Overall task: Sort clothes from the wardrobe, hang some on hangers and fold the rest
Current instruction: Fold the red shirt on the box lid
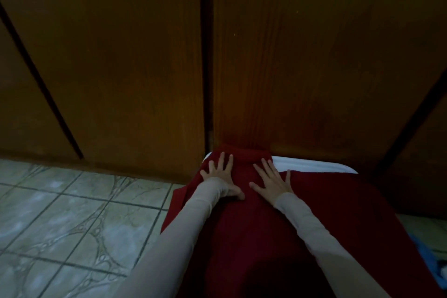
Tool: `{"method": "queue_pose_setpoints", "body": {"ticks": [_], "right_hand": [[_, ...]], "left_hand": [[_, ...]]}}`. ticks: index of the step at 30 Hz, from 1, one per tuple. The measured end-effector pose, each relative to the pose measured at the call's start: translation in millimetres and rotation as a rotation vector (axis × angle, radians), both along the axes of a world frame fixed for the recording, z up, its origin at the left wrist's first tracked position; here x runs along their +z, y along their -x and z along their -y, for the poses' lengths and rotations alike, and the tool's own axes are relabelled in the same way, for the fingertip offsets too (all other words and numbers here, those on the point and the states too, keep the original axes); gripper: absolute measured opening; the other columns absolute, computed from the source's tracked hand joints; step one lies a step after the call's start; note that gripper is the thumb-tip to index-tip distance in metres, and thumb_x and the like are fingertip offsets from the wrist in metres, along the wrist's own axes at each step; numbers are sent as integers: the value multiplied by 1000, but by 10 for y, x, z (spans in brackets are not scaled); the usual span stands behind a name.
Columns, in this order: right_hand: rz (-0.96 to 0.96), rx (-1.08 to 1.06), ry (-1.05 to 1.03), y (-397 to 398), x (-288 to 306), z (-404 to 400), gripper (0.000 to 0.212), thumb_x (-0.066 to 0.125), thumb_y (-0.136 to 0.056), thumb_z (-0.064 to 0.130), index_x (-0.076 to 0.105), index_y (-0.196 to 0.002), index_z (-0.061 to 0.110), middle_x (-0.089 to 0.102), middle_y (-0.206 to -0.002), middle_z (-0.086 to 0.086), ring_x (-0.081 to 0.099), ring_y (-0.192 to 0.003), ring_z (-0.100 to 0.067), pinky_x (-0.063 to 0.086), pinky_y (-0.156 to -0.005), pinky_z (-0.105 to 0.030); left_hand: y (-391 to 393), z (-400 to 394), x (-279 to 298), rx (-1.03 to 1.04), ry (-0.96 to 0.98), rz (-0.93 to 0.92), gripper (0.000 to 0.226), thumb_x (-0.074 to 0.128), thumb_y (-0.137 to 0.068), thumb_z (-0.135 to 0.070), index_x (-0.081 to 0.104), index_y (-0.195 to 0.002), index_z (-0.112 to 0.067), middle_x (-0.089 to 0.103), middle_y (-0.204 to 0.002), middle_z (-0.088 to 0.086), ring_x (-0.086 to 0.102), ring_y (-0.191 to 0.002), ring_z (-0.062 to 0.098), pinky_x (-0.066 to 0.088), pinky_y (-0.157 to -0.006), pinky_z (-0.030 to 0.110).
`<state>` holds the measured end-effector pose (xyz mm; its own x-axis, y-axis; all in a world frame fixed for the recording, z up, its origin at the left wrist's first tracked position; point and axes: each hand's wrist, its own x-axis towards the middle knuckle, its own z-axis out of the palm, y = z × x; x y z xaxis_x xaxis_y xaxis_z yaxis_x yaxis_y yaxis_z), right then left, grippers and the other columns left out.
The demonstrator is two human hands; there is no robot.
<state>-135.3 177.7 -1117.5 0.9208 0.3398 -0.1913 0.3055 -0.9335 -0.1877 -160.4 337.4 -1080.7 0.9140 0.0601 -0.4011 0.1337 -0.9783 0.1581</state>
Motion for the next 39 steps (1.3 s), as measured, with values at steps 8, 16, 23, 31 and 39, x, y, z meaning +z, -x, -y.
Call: {"method": "queue_pose_setpoints", "body": {"ticks": [8, 16, 23, 31, 39], "right_hand": [[-60, -139, -59, -9, 153, 626, 63, 39, -99, 34, 3, -150, 24, -2, -158, 3, -2, -145, -11, -6, -116, -51], [11, -209, 220, 9, 348, 1230, 70, 54, -91, 24, 14, -148, 27, 16, -155, -1, 10, -144, -15, -5, -110, -61], [219, -134, 408, 113, 437, 1461, 40, 56, -90, 32, 48, -128, 22, 50, -129, 3, 34, -131, -15, -7, -111, -59], [320, -150, 285, 323, 452, 1770, 20, 46, -92, 9, 52, -109, 17, 59, -118, -1, 54, -108, -20, 34, -94, -29], [410, -133, 398, 497, 471, 1948, 29, 49, -93, 18, 51, -121, 15, 52, -124, -4, 46, -117, -22, 27, -103, -35]], "left_hand": [[30, 211, 5, 49, -50, -21, 101, 62, -82, -44, -9, -150, -21, -28, -152, 13, -14, -143, 35, 4, -113, 58], [105, 776, -25, -430, 74, 186, 94, 61, -83, -14, -4, -150, -21, -3, -158, -1, -3, -144, 22, 2, -115, 54], [16, 1045, 18, -565, -189, 201, 113, 69, -78, -26, -19, -147, -17, 7, -156, 12, 0, -145, 23, -19, -105, 61], [67, 1111, 73, -697, -379, 441, 74, 67, -77, -26, 29, -137, -10, 31, -141, 12, 23, -138, 25, -15, -106, 62], [213, 1031, 83, -596, -494, 583, 67, 55, -88, -29, 20, -141, -7, 40, -136, 14, 35, -128, 30, 13, -112, 49]]}}
